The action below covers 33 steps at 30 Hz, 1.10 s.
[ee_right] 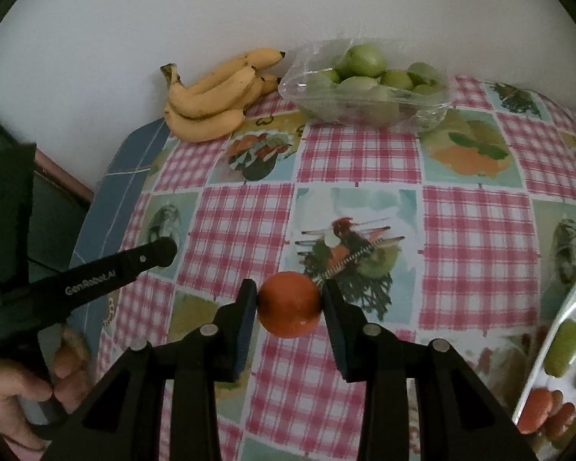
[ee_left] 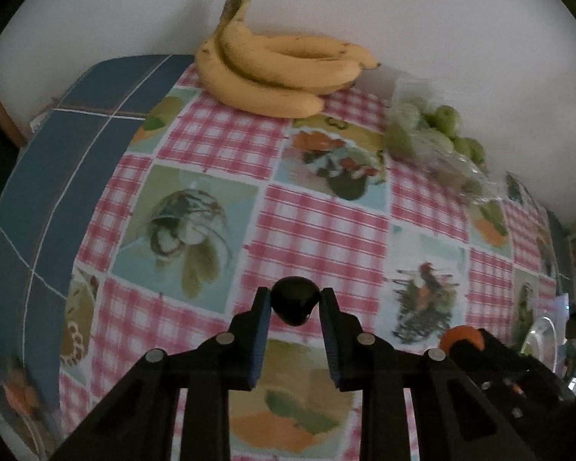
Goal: Organize fruits
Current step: 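Carry the orange and dark plum over the steel bowl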
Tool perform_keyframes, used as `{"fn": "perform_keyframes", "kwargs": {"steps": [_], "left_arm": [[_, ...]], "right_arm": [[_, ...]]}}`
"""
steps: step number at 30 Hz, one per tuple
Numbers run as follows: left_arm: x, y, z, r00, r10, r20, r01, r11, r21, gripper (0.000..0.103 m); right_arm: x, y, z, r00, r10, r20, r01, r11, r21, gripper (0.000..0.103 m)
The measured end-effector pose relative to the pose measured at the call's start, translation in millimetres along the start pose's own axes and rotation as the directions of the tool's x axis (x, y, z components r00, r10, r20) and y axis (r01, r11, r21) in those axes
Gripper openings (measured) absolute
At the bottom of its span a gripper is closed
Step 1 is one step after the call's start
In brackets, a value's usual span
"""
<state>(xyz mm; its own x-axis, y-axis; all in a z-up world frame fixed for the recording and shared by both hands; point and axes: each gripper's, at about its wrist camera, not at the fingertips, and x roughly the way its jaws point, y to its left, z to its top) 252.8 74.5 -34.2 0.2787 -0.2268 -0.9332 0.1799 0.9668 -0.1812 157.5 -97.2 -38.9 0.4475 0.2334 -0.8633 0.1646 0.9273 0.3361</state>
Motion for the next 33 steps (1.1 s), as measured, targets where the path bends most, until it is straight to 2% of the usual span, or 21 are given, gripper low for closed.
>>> {"fn": "perform_keyframes", "kwargs": {"steps": [3, 11, 16, 22, 27, 33], "left_arm": [[-6, -13, -7, 1.0, 0.005, 0.006, -0.005, 1.0, 0.002, 0.028], [-13, -54, -37, 0.998, -0.059, -0.001, 0.059, 0.998, -0.01, 0.028], [-16, -76, -50, 0.998, -0.068, 0.016, 0.069, 0.998, -0.015, 0.028], [-23, -92, -59, 0.993, -0.114, 0.033, 0.116, 0.992, -0.054, 0.028], [-27, -118, -67, 0.994, -0.098, 0.045, 0.098, 0.995, -0.019, 0.028], [-27, -141, -76, 0.992, -0.12, 0.047, 0.121, 0.993, -0.009, 0.028]], "right_arm": [[-11, -3, -7, 1.0, -0.019, -0.003, 0.019, 1.0, -0.005, 0.037], [-34, -20, -15, 0.997, -0.075, 0.014, 0.075, 0.997, 0.018, 0.037], [-47, -36, -22, 0.989, -0.145, 0.004, 0.145, 0.989, 0.035, 0.037], [-68, -59, -29, 0.985, -0.173, 0.019, 0.171, 0.982, 0.079, 0.037], [-88, -80, -35, 0.98, -0.197, 0.032, 0.192, 0.974, 0.117, 0.037], [-108, -108, -40, 0.981, -0.193, 0.037, 0.183, 0.965, 0.187, 0.037]]}}
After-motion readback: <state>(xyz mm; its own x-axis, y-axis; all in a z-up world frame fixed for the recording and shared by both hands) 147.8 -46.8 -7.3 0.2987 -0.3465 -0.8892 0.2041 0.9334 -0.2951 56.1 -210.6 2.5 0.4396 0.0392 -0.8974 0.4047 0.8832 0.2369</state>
